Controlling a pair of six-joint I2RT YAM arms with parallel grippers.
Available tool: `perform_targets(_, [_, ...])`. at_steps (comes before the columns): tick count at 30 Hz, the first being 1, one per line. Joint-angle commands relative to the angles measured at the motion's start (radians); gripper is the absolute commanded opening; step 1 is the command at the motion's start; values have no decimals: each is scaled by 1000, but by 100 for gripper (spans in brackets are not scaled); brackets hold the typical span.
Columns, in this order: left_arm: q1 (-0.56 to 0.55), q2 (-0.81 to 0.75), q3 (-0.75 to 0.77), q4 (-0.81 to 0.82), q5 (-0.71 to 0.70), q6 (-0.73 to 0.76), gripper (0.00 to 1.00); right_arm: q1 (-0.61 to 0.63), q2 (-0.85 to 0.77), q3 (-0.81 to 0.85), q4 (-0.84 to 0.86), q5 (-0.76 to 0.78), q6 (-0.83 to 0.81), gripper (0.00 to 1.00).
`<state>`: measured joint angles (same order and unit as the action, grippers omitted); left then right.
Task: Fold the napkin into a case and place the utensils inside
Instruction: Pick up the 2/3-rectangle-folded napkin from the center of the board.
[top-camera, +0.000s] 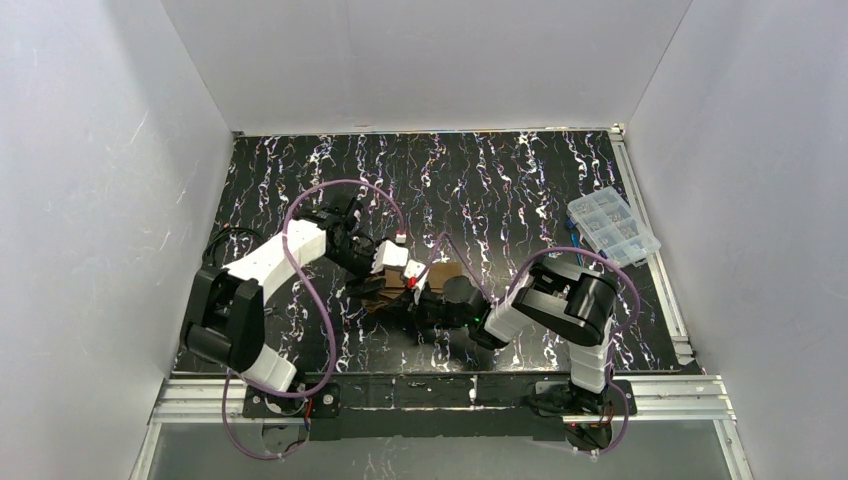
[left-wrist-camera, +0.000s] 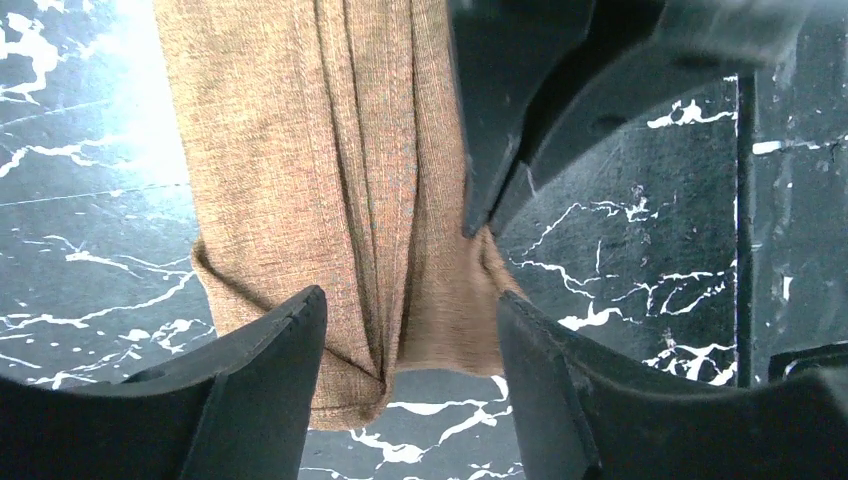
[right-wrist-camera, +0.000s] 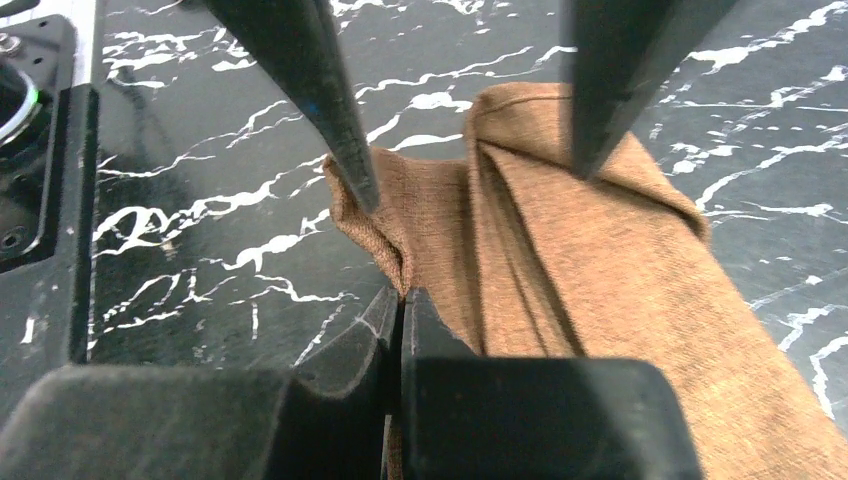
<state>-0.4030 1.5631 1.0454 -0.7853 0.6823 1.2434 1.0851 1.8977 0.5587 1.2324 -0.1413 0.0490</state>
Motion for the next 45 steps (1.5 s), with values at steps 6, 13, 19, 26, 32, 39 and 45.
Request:
perform_targets(6, [-24, -139, -158, 153, -48, -81, 99, -3, 39, 40, 63, -66, 73, 4])
perform_targets(13, [-10, -134, -82, 42, 21, -38, 98, -54, 62, 36, 103, -91, 153, 2])
perform_targets(19, [-10, -138, -86, -17, 59, 39, 99, -73, 52, 48, 88, -117, 184, 1])
perform_targets(26, [-15, -152, -162, 47, 9, 88, 98, -84, 56, 62, 68, -135, 215, 1])
perform_targets(32, [-29, -153, -222, 227, -80, 27, 98, -101, 57, 63, 62, -148, 252, 1])
perform_targets(39, [-34, -156, -265, 399, -188, -41, 83, -109, 75, 59, 82, -172, 287, 1])
perform_targets(45, [-34, -154, -237, 365, -167, -69, 50, -109, 80, 58, 83, -181, 299, 1])
